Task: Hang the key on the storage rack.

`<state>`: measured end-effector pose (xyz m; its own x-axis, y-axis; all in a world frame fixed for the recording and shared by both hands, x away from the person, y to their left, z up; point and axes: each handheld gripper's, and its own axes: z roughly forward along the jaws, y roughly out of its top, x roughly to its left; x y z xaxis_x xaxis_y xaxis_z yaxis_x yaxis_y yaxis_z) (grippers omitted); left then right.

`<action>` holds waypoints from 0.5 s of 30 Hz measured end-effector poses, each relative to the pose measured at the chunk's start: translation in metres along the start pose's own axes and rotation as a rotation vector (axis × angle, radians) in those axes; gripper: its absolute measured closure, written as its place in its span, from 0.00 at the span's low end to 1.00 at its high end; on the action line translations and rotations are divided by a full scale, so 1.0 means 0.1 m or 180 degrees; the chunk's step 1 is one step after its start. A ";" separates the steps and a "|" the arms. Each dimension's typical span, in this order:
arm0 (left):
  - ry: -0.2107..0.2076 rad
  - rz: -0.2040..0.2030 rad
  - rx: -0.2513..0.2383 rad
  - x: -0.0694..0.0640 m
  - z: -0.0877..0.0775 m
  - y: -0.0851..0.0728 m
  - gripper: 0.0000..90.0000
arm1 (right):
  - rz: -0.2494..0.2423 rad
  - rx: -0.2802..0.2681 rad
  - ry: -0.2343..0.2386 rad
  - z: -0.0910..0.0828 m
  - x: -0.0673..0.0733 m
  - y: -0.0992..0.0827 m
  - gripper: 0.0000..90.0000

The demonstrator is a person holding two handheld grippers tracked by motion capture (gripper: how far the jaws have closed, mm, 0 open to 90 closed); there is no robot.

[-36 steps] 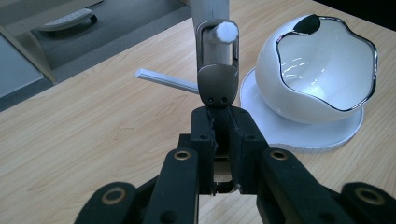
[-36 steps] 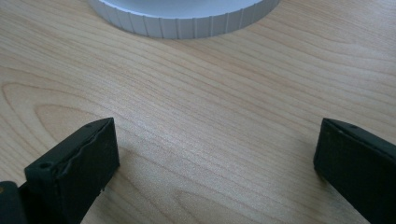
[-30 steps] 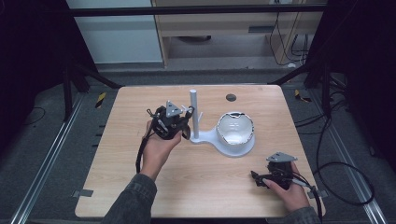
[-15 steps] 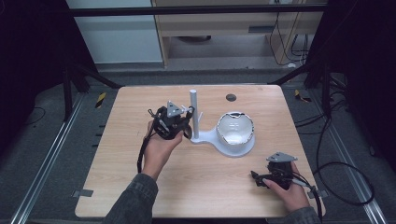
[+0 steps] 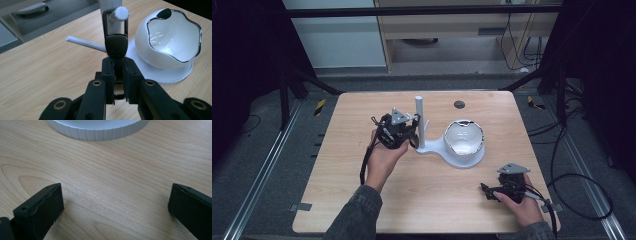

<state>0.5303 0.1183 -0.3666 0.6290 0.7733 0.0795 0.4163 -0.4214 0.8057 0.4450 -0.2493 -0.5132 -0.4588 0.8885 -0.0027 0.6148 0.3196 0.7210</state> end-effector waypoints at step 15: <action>0.0015 -0.0042 -0.0064 0.01 -0.22 -0.23 0.27 | 0.0002 -0.0003 -0.0009 0.00 0.00 0.00 0.01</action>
<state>0.5071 0.1386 -0.3721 0.6205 0.7809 0.0715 0.4112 -0.4017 0.8183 0.4449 -0.2490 -0.5132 -0.4567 0.8896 -0.0040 0.6146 0.3188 0.7216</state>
